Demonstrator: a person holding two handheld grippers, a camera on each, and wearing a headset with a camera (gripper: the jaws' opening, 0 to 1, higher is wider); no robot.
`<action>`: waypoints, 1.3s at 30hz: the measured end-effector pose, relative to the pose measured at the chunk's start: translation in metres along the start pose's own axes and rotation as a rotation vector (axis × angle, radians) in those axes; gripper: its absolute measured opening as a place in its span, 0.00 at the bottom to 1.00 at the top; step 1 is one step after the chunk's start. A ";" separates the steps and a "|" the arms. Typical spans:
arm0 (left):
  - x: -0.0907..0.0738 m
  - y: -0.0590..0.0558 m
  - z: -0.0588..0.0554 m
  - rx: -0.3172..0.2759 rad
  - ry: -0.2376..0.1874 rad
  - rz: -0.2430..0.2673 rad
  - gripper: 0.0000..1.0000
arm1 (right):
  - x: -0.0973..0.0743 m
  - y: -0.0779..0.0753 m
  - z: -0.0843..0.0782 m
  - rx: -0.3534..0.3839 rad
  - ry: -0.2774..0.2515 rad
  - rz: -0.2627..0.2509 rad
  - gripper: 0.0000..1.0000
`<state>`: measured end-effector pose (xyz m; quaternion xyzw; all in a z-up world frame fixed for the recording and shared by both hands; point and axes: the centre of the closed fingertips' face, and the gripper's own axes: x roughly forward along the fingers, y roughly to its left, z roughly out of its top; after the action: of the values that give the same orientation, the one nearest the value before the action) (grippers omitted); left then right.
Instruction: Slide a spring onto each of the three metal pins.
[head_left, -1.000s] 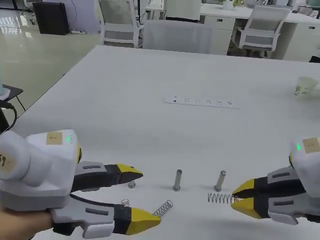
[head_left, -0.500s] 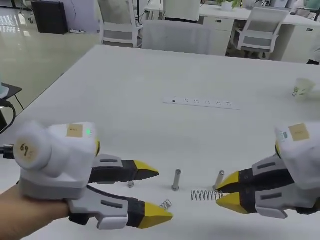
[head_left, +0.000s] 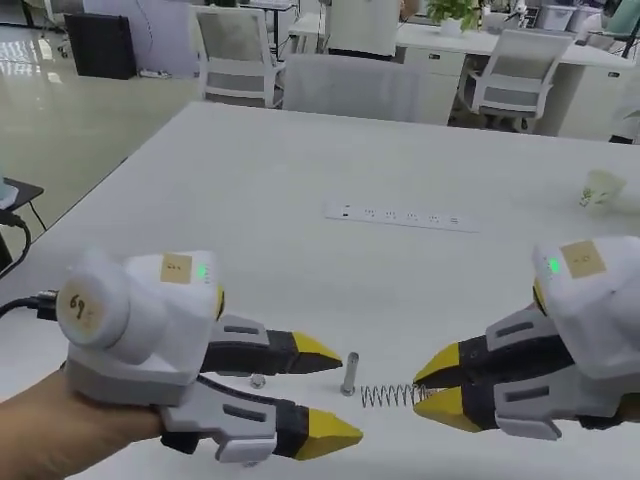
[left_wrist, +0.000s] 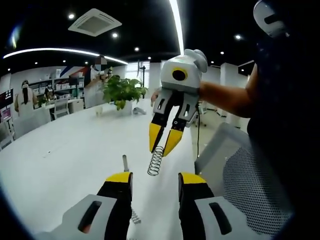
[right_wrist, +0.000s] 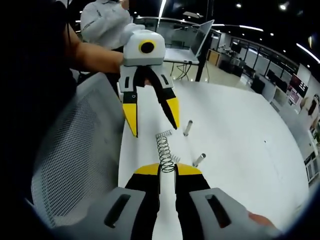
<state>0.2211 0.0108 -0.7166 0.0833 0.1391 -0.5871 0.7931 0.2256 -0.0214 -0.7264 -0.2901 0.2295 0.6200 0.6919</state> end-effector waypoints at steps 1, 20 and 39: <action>0.001 0.000 0.001 0.003 -0.001 -0.002 0.29 | 0.000 0.000 0.002 -0.005 -0.001 0.002 0.08; 0.008 -0.001 0.004 0.068 0.006 -0.014 0.13 | 0.001 0.004 0.012 -0.038 0.007 0.027 0.08; 0.013 -0.006 0.000 0.138 0.039 -0.021 0.03 | 0.002 0.005 0.011 -0.035 0.026 0.035 0.08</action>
<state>0.2192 -0.0023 -0.7208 0.1479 0.1145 -0.6018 0.7764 0.2199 -0.0121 -0.7203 -0.3064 0.2327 0.6320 0.6727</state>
